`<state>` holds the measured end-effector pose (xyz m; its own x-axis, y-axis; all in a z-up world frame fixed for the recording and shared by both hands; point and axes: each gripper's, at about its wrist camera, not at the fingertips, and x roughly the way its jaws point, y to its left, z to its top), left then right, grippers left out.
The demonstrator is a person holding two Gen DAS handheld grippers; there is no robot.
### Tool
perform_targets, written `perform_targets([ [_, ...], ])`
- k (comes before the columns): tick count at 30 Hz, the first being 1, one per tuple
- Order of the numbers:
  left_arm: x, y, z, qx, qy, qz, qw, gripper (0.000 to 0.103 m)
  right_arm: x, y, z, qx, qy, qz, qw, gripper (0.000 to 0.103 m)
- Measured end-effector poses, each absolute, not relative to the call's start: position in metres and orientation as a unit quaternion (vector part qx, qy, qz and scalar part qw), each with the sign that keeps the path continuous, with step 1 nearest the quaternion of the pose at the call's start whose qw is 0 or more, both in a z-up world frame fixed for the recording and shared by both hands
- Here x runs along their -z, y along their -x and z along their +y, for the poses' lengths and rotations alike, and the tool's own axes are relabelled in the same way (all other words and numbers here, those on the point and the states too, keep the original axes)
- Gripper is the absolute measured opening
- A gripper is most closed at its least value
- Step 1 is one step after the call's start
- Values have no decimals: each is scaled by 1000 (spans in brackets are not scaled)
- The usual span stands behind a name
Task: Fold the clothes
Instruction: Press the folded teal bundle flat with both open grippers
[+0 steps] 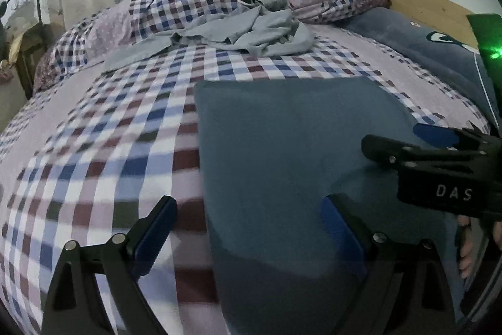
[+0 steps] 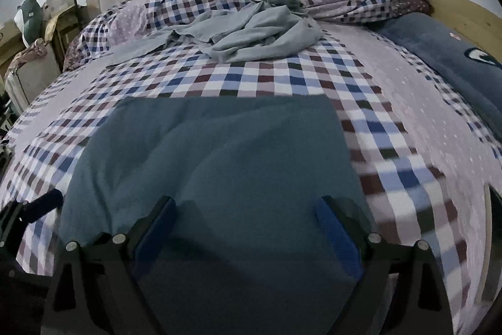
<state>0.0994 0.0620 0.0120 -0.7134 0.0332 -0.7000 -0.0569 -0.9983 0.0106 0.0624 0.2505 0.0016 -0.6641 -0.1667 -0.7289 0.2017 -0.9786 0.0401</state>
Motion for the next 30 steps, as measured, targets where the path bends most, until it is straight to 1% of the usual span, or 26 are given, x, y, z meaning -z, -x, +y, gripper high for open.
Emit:
perform_targets([
  [6, -10, -129, 61, -921, 388, -8, 26, 95, 7, -109, 246, 916, -384, 64, 95, 95],
  [12, -9, -155, 62, -918, 394, -7, 34, 95, 9, -143, 251, 918, -383, 58, 87, 95],
  [18, -9, -178, 59, -913, 406, -21, 39, 95, 10, -179, 251, 920, -374, 79, 88, 95],
  [23, -9, -194, 61, -909, 414, -15, 43, 95, 10, -197, 256, 919, -380, 69, 82, 95],
  [27, -6, -203, 62, -903, 427, -10, 46, 95, 11, -206, 264, 913, -395, 46, 84, 95],
  [30, -4, -210, 66, -899, 435, 4, 51, 96, 12, -212, 264, 910, -402, 54, 88, 95],
])
